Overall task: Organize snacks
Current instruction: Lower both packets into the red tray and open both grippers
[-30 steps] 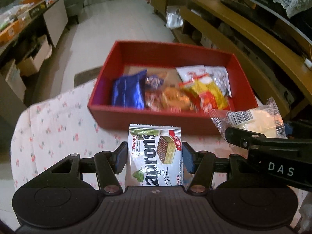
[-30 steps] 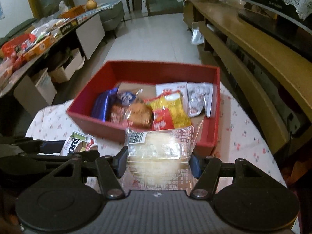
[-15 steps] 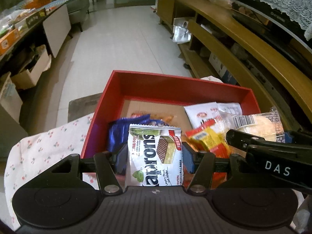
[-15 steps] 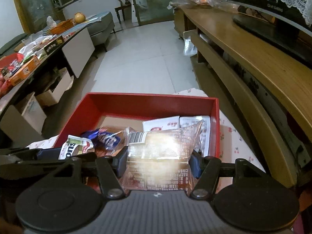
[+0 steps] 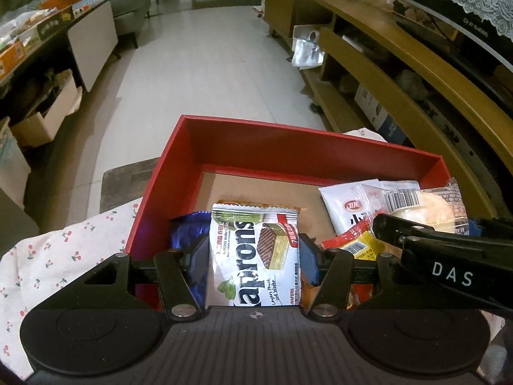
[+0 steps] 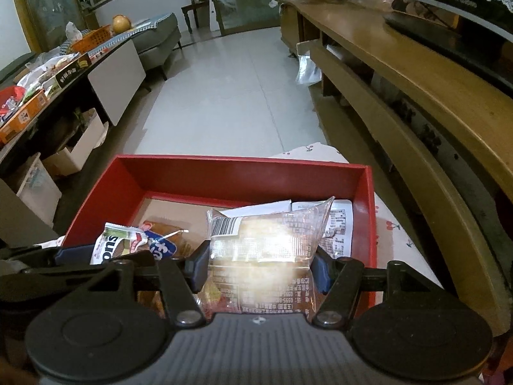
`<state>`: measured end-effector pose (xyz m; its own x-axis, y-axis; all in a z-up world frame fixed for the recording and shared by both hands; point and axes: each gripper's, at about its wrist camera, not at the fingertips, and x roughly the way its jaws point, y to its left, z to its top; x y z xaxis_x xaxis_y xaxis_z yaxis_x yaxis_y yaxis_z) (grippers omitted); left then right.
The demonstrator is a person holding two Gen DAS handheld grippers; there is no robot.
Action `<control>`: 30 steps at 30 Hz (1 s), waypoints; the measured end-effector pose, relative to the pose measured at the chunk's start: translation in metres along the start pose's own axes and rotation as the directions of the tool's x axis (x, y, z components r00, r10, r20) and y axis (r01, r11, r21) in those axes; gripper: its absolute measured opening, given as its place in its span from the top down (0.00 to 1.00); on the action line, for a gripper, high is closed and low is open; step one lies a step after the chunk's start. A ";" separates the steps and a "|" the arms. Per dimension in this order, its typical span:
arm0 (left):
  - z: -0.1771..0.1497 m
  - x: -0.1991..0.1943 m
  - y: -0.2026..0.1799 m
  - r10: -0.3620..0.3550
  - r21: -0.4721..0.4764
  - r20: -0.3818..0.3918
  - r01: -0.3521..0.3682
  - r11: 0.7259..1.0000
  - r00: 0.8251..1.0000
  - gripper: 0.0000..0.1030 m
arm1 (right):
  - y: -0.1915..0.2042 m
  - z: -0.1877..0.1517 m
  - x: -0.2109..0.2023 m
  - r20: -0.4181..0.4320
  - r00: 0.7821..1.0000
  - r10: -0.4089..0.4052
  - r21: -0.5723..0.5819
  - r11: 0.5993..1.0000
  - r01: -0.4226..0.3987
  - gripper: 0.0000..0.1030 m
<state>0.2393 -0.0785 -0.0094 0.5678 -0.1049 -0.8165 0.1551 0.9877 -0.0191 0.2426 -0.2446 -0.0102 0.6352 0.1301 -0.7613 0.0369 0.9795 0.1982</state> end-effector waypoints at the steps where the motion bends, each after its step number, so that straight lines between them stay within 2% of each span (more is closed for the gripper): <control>1: 0.000 -0.001 0.000 -0.001 -0.003 0.001 0.001 1.000 1.000 0.38 | 0.000 0.000 0.000 0.002 1.000 -0.001 0.002 1.000 0.001 0.22; 8: 0.000 0.000 -0.002 0.006 0.003 -0.001 -0.006 1.000 1.000 0.35 | -0.001 0.000 0.000 0.002 1.000 -0.020 -0.004 1.000 0.020 0.20; 15: 0.003 -0.002 0.003 0.016 -0.014 0.009 -0.016 1.000 1.000 0.27 | -0.002 0.002 -0.002 0.013 1.000 -0.016 0.004 1.000 0.016 0.18; 30: 0.010 -0.021 0.005 -0.004 -0.044 0.051 0.007 0.999 0.999 0.22 | -0.004 0.011 -0.022 0.070 0.998 -0.001 0.025 1.000 -0.001 0.16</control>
<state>0.2359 -0.0723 0.0136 0.6079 -0.1150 -0.7856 0.1228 0.9912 -0.0501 0.2364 -0.2533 0.0126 0.6874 0.1183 -0.7166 0.0552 0.9753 0.2140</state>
